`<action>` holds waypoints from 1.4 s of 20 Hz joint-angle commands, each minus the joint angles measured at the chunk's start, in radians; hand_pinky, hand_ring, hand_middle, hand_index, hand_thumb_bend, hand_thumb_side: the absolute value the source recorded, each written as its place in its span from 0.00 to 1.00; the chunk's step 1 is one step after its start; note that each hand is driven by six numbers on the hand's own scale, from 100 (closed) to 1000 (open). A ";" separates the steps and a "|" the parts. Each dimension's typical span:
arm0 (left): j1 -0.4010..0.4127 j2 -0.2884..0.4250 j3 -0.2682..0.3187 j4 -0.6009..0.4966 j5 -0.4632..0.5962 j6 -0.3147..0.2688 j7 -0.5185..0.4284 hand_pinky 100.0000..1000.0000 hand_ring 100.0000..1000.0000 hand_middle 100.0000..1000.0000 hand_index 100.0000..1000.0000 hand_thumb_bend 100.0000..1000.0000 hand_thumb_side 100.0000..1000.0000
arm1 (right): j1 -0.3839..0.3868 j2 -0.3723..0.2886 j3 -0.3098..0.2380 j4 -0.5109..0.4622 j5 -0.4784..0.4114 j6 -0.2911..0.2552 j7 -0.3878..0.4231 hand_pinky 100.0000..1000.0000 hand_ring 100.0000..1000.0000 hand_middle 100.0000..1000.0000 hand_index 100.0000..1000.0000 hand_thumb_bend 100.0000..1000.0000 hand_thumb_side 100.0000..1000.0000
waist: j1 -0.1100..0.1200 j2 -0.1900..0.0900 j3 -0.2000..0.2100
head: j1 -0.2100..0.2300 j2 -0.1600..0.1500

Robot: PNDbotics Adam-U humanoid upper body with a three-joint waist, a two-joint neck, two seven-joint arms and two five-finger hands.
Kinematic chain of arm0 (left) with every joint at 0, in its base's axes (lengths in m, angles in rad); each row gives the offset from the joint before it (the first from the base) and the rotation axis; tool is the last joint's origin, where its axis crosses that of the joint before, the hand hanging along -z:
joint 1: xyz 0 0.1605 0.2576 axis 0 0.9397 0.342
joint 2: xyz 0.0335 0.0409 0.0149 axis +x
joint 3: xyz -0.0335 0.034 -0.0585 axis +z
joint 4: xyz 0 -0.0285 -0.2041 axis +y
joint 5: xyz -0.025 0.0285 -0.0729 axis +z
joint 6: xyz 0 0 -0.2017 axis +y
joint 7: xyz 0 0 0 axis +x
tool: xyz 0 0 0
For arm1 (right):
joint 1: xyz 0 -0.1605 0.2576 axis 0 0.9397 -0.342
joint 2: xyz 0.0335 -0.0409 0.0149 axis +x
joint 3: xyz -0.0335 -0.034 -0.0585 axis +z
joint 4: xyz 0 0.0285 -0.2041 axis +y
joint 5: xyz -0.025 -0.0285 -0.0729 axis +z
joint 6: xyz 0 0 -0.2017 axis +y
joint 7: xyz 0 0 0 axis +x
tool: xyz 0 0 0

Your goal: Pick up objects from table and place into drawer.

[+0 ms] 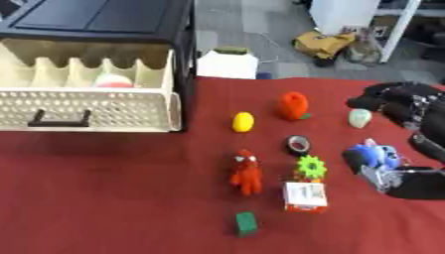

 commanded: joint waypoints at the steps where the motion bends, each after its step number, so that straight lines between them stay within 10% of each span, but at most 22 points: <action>1: -0.012 0.028 0.001 -0.012 -0.003 0.004 -0.001 0.19 0.07 0.14 0.86 0.00 1.00 | 0.017 -0.061 0.011 -0.016 0.013 0.018 0.038 0.81 0.85 0.73 0.94 0.27 0.77 | 0.001 -0.016 0.001 | -0.004 -0.009; 28: -0.012 0.012 -0.011 -0.012 0.004 0.024 -0.017 0.19 0.06 0.14 0.81 0.00 1.00 | -0.088 -0.115 0.115 -0.016 -0.235 0.169 0.425 0.77 0.79 0.68 0.94 0.38 0.55 | -0.001 -0.014 0.021 | -0.037 -0.014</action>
